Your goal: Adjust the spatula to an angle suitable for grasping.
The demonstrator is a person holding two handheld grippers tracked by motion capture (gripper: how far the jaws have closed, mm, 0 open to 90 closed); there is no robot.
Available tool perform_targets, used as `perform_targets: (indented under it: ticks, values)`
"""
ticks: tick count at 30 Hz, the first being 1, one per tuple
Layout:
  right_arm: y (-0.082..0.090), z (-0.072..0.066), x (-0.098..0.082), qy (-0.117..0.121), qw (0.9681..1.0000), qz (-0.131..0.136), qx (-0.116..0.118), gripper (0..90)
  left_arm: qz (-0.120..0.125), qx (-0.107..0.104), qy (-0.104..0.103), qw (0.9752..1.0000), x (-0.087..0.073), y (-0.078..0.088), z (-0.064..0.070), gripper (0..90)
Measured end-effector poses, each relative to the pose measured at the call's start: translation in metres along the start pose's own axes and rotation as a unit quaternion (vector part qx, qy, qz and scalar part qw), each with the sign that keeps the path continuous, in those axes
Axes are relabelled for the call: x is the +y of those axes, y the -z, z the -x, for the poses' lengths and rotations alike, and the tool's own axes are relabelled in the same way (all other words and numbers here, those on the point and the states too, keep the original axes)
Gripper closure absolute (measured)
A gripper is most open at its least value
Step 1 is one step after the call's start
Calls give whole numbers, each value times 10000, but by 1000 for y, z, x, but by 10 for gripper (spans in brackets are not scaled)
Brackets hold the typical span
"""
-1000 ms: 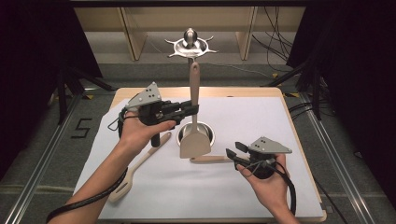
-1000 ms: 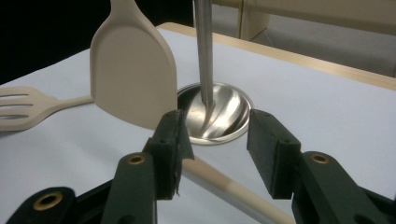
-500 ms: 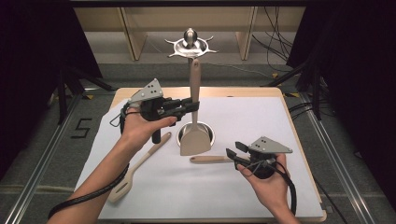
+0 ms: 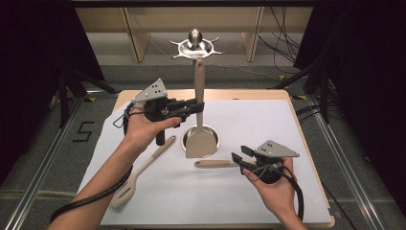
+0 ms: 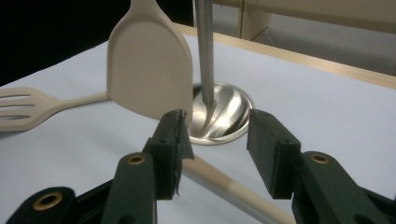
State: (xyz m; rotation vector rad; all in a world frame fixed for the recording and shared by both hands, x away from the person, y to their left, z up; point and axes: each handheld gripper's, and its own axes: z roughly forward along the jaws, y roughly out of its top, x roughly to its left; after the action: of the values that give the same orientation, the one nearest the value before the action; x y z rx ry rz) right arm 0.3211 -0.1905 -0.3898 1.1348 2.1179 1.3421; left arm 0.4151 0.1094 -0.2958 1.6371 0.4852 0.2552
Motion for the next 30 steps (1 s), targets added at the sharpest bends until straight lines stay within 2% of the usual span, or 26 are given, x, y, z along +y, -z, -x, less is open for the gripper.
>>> perform_targets:
  ticks: [7,9,16,17,18,19,25,26,27,29,30]
  values:
    - [-1,3,0,105,9999,42,19,567,-3,21,94,10000,-3,-1,-4,768]
    - [-1,1,-1,20,10000,17,-23,567,-7,29,97,9999,-3,-2,-5,768]
    - [-1,2,-1,31,10000,11,-20,566,-20,116,165,9998,-4,-2,-8,768]
    - [-1,1,-1,-32,10000,-20,-30,566,-19,125,174,9998,-4,-3,-8,768]
    - [-2,4,-1,153,9999,40,4,565,-17,126,163,9998,-4,-3,-9,768]
    - [-2,4,-1,161,9999,35,15,565,-14,130,147,9998,-4,-3,-9,768]
    - [-1,5,-1,157,9999,19,-32,565,-17,192,130,9997,-5,-3,-9,765]
    - [0,2,-2,5,10000,-22,-23,564,-2,191,135,9997,-5,-2,-9,764]
    - [-1,5,-3,129,9999,22,-19,563,13,196,142,9997,-6,-2,-9,763]
    - [-3,5,-4,142,9999,84,37,562,48,219,161,9996,-7,1,-9,753]
    - [-1,6,-4,222,9997,29,5,561,77,251,173,9995,-7,4,-9,741]
